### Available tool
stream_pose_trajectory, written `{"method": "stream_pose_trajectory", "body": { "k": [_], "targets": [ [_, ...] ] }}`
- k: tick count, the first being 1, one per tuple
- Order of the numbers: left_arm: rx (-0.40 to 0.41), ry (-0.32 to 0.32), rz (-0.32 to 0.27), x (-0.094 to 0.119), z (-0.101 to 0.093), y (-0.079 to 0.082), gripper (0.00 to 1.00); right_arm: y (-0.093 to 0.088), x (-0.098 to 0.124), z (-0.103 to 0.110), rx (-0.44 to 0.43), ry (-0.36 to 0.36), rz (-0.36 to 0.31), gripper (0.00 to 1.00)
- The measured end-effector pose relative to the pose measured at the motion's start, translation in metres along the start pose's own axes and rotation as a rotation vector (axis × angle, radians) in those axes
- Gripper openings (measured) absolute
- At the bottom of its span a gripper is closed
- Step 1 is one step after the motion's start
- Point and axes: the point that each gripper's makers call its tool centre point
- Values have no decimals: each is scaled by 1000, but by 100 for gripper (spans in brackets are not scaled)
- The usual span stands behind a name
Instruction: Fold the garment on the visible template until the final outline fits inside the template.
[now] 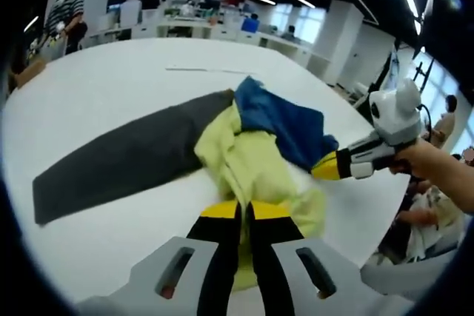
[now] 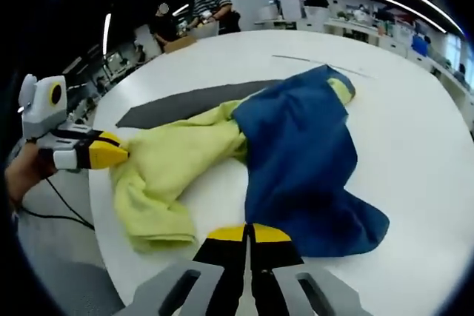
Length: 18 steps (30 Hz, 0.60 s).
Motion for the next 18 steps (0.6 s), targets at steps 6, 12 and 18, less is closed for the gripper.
{"method": "stream_pose_trajectory", "body": {
  "k": [6, 12, 18],
  "targets": [
    [-57, -24, 14, -1, -6, -1, 12, 17, 19, 0, -56, 52, -64, 26],
    [-97, -46, -14, 3, -11, 3, 28, 31, 45, -13, -64, 67, -94, 39],
    [-117, -72, -51, 7, -12, 8, 41, 36, 59, -50, -11, -7, -103, 40]
  ]
}}
Point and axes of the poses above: the point that each gripper's makers call its tool centre point, and the gripper's own axes: x roughly backward along the fingers, z roughly to its left, y roughly out of its top, and after that the axes turned 3 degrees about -y, right-handed
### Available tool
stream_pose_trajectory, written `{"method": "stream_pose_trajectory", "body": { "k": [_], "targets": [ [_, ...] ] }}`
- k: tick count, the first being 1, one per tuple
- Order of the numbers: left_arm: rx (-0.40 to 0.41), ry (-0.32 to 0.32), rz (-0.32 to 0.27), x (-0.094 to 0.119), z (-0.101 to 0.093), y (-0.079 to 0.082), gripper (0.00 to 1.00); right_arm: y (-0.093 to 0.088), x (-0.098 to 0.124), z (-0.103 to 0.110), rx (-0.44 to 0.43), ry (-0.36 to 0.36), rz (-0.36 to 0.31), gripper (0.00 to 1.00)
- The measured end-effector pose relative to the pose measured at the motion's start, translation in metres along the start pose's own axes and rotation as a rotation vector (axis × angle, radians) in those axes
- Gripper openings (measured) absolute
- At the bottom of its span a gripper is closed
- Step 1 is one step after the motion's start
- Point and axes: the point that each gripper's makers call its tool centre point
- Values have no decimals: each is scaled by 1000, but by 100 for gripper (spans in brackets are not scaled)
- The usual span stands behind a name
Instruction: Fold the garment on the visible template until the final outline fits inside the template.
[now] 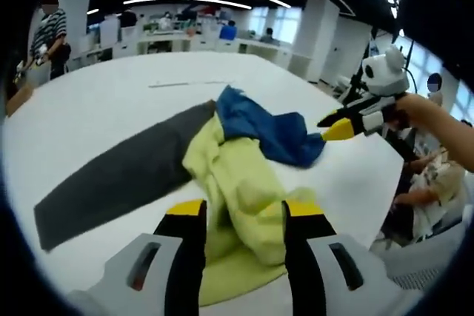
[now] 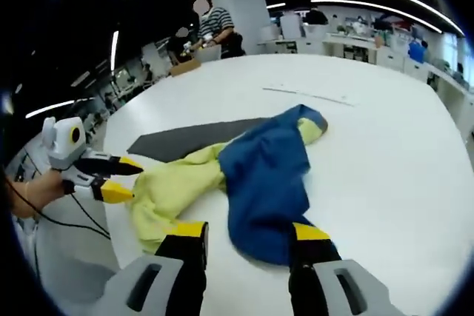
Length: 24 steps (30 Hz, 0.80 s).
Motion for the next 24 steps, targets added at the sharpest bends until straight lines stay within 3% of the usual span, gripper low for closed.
{"method": "stream_pose_trajectory", "body": {
  "k": [6, 24],
  "targets": [
    [-12, -23, -13, 1, -2, 3, 52, -7, -6, -24, 12, -38, 33, 37],
    [-91, -112, -66, 6, -17, 13, 86, -38, -25, -52, 74, -64, 184, 18]
  ]
}}
Point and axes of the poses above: the point that each gripper's makers call its tool centre point, and the gripper's own axes: x roughly backward along the fingers, z roughly to its left, y roughly out of its top, and after that the axes turned 3 degrees about -y, right-handed
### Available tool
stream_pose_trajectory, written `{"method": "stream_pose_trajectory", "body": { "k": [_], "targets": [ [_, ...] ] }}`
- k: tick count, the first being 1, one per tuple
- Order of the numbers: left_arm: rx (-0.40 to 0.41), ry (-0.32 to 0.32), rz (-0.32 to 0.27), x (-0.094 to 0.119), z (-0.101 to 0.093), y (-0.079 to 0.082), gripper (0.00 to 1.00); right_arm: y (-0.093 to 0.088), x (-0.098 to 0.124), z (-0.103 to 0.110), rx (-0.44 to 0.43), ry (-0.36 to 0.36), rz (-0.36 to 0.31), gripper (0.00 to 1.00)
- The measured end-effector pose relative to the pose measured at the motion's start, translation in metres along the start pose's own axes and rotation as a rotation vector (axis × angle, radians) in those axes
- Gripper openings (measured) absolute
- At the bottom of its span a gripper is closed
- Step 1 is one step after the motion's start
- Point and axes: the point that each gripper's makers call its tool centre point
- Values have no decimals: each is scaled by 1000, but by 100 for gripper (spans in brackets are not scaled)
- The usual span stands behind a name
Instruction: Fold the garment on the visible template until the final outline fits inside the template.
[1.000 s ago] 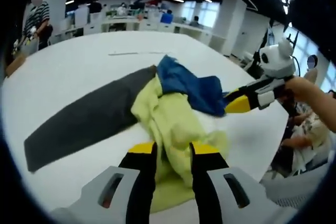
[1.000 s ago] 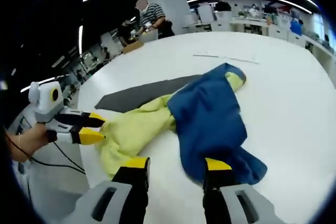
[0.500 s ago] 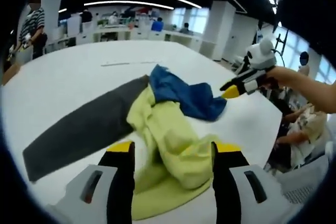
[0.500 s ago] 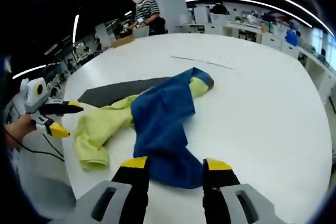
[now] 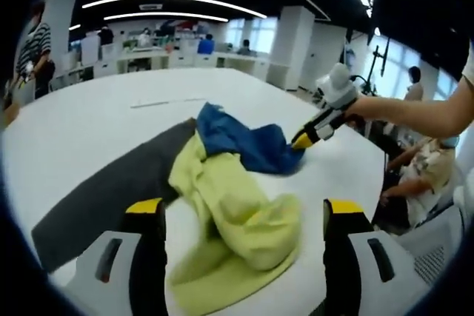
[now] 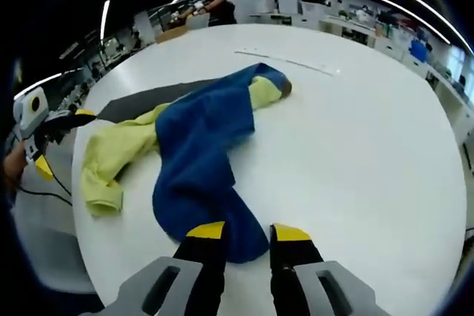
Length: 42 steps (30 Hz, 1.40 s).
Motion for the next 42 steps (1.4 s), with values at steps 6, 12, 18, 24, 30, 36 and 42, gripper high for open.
{"method": "stream_pose_trajectory", "body": {
  "k": [6, 12, 18, 24, 30, 36, 42],
  "targets": [
    [-18, -19, -1, 0, -3, 2, 94, -1, 0, 0, 4, 6, 12, 16],
    [-29, -31, 4, 0, -5, 1, 96, 2, 4, -5, 10, 3, 14, 14],
    [-24, -29, 5, 2, -4, 1, 95, 3, 6, -10, 9, -1, 21, 10],
    [-28, -29, 15, 4, -4, -1, 94, 8, 12, -18, -2, -9, 1, 10],
    [-23, -27, 9, 4, -5, 0, 94, -5, 5, -19, 28, -8, 57, 9],
    [-25, -21, 10, 6, -3, 0, 93, -11, -1, -24, 96, -12, 97, 9],
    [-24, -21, 13, 7, -4, -1, 93, -11, 0, -14, 134, 3, 97, 5]
  ]
}}
Point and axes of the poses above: the point that each gripper's makers call its tool centre point, and the gripper's own axes: x roughly backward along the fingers, z roughly to its left, y roughly out of its top, and after that the axes turned 3 degrees about -y, right-handed
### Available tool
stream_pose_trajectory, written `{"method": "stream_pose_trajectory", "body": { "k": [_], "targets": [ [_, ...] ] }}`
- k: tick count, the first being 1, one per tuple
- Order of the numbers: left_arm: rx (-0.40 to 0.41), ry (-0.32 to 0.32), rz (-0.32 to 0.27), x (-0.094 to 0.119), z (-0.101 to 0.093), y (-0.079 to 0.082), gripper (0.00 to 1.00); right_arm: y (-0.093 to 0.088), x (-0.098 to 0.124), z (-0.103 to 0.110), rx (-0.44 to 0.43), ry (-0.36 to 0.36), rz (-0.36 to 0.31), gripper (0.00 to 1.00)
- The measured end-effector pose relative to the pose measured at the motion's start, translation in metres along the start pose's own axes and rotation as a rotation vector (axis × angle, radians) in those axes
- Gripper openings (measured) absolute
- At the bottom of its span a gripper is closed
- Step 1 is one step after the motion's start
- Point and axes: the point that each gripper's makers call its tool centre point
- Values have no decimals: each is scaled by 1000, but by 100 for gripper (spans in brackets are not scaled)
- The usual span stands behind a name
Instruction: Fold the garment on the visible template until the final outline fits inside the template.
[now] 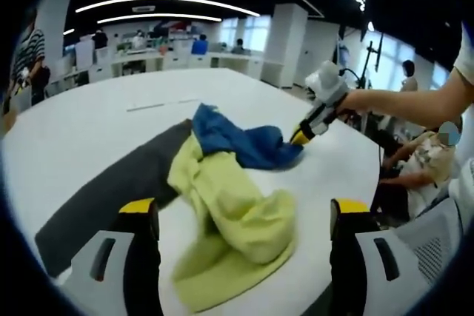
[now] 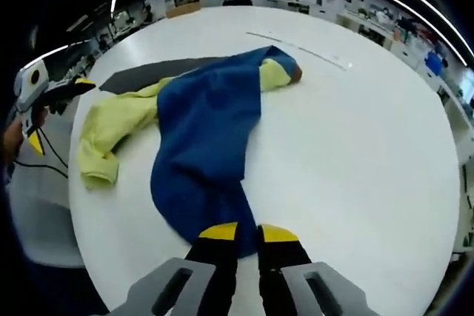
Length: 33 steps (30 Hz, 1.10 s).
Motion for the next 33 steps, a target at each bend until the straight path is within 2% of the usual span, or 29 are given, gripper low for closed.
{"method": "stream_pose_trajectory", "body": {
  "k": [6, 9, 10, 11, 15, 16, 22, 28, 33],
  "targets": [
    [9, -7, -6, 1, -2, 0, 93, -1, -3, -5, 3, 29, -4, 2],
    [7, -5, -3, 1, -2, -1, 93, -2, -4, -6, -81, 48, -8, 0],
    [7, -5, 0, 1, -1, -1, 92, 0, -5, -6, -150, 55, -21, 0],
    [7, -5, 0, 1, -1, -1, 92, 1, -6, -8, -138, 54, -25, 0],
    [3, -1, -5, 3, 0, 2, 92, -1, -5, -15, -50, -21, -1, 0],
    [3, 0, -6, 3, 0, 2, 92, -1, -4, -17, -51, -31, 0, 0],
    [1, 9, -15, 5, 4, 5, 93, 1, 9, -21, -146, -63, -49, 0],
    [6, 28, -27, 5, 7, 6, 96, -9, 28, -41, -202, -161, -71, 0],
    [6, 26, -24, 4, 6, 5, 95, -19, 39, -53, -267, -193, -92, 0]
  ]
}}
Point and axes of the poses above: the point that each gripper's makers call its tool centre point, and the gripper's own axes: x roughly backward along the fingers, z roughly to its left, y roughly out of its top, and after that the axes turned 3 degrees about -y, right-handed
